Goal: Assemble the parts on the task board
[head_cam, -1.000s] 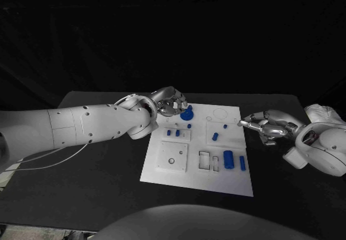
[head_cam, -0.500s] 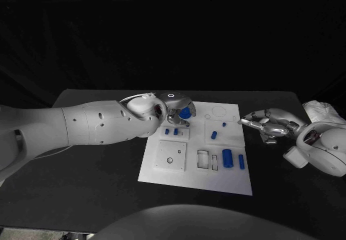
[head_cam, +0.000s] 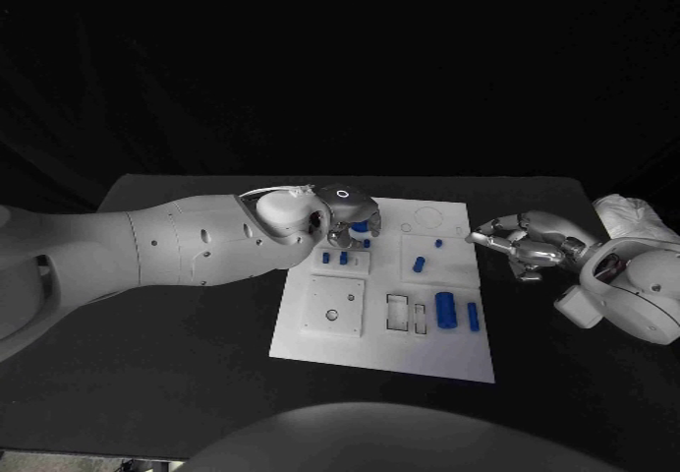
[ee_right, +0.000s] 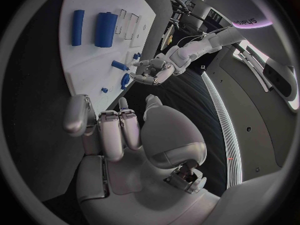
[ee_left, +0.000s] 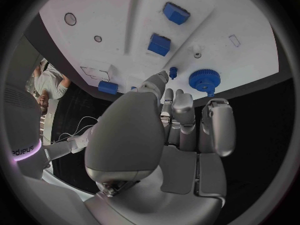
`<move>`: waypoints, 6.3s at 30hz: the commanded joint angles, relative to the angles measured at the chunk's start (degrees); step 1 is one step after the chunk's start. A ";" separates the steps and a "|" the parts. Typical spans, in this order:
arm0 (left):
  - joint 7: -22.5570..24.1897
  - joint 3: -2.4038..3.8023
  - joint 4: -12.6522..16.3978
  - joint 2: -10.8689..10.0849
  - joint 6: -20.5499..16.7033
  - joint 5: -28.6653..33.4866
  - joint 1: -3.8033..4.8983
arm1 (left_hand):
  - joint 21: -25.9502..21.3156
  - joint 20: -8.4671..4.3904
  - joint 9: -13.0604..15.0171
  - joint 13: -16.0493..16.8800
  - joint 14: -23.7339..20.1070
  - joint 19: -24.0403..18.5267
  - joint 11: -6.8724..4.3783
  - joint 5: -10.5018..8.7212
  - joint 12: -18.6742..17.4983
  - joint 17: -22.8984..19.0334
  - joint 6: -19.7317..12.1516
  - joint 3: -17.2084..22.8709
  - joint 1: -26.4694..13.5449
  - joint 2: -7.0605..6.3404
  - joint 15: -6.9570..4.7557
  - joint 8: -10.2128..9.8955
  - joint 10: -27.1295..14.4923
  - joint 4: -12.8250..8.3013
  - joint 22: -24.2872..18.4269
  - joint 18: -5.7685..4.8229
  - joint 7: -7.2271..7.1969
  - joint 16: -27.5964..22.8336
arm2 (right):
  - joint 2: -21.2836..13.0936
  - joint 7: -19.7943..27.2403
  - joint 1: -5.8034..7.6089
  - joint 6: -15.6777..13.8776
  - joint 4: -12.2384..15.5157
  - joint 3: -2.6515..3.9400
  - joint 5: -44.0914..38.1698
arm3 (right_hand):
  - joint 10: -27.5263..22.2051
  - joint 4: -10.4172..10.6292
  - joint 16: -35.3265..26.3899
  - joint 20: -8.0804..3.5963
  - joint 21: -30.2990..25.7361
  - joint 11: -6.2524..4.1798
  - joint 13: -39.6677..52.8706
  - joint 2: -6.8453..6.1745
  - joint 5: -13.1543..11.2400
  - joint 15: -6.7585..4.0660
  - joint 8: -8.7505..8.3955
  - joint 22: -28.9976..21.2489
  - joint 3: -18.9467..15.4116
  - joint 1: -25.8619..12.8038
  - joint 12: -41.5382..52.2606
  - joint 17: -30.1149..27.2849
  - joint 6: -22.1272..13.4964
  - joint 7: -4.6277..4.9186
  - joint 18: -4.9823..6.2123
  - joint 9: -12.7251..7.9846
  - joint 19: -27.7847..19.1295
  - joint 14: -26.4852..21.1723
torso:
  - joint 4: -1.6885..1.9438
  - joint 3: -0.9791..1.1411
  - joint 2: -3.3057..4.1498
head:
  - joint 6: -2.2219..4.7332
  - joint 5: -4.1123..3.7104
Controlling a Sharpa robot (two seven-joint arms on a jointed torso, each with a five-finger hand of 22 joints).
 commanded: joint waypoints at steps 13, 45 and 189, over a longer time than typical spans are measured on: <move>0.73 0.05 -1.06 1.36 0.75 -0.69 -0.11 | -1.03 0.10 -1.70 -2.19 -1.65 0.49 0.40 5.20 -0.58 -2.38 1.77 3.49 1.21 0.57 0.29 0.28 2.66 -0.87 9.79 0.33 0.34 -0.43 | 0.41 0.42 0.00 0.78 -0.41 0.01 -0.32 | 0.16 0.02 0.08 0.00 0.02 -0.12 8.32 0.09 0.17 -0.10 -0.22 8.41 0.34 0.62 -0.08 7.27 0.28 0.17 0.26 -0.06 0.21 0.16 | 0.12 0.02 -0.06 | 0.00 -0.11; 0.44 0.01 -3.85 3.29 3.08 -0.62 -1.14 | -1.79 0.13 -2.52 -3.17 -2.48 0.18 0.37 4.14 -0.33 -4.13 2.63 5.25 0.73 -0.03 0.36 0.39 5.08 -1.73 9.66 0.49 0.29 -0.62 | 0.36 0.24 -0.01 0.92 -0.53 0.01 -0.31 | 0.08 0.12 0.01 -0.01 -0.08 -0.09 8.25 0.10 0.15 -0.09 -0.15 8.37 0.37 0.65 -0.12 7.15 0.42 0.21 0.28 -0.05 0.13 0.06 | 0.06 -0.03 -0.11 | 0.00 -0.55; 0.47 2.26 -2.62 -2.02 2.69 -1.29 -2.71 | -3.63 -0.08 -4.26 -4.12 -5.06 -0.54 -0.31 0.45 0.45 -11.85 5.83 6.93 -0.01 1.37 0.30 1.02 13.10 -5.34 9.94 0.70 -0.21 -2.18 | 0.52 -0.47 -0.57 1.44 -1.11 -0.01 -0.09 | -0.64 0.35 -0.38 0.04 -1.15 0.03 7.70 0.29 0.16 0.02 0.00 8.02 0.69 0.93 -0.53 6.52 0.88 0.27 0.52 -0.05 -0.72 -0.50 | 1.32 0.20 -0.32 | 0.00 -1.98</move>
